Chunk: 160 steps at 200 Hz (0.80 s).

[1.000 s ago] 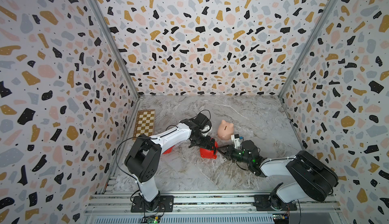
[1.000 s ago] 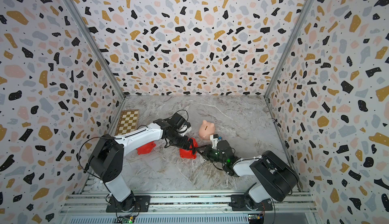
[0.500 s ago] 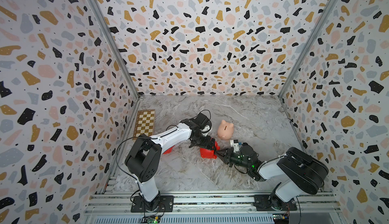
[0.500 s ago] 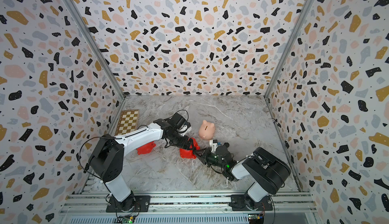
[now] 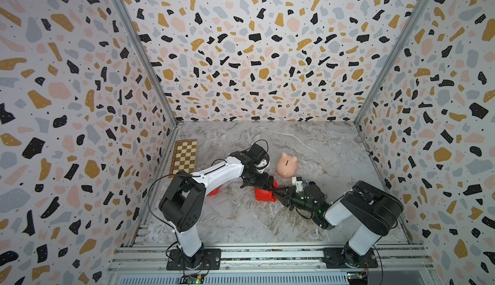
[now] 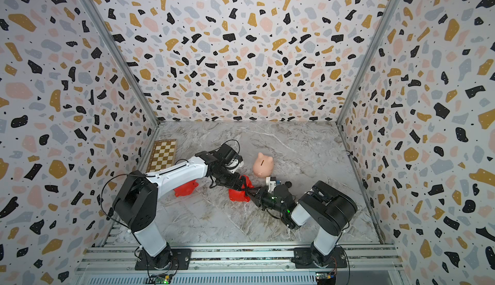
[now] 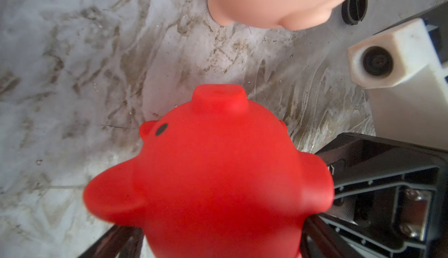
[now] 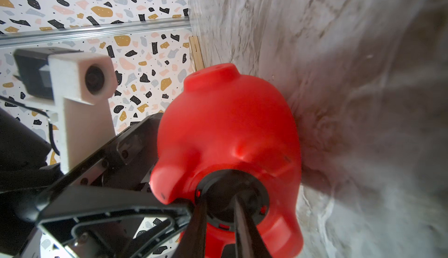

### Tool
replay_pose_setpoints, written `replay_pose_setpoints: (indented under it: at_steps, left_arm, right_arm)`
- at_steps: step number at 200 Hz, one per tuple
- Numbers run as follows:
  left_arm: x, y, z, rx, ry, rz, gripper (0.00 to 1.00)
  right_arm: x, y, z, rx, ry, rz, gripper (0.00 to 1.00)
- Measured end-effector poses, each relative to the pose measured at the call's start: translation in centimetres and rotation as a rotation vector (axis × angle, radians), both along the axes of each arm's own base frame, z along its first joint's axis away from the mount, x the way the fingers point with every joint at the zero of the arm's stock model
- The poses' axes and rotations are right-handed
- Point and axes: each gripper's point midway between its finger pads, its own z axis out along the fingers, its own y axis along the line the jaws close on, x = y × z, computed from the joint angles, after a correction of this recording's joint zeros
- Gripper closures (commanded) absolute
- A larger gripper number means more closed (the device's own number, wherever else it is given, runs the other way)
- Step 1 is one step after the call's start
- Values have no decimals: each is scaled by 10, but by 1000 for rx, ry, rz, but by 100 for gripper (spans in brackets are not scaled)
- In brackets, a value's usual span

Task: Open piggy banks
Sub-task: Open the lid on the piggy bank.

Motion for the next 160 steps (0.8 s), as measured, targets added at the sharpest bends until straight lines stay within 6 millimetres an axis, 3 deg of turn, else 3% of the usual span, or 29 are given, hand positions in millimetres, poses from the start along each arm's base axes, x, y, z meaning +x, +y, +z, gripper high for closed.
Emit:
replay_pose_setpoints:
  at_steps: [160]
  left_arm:
    - [7, 4, 1, 18, -14, 17, 10]
  right_arm:
    - [11, 5, -10, 90, 64, -35, 80]
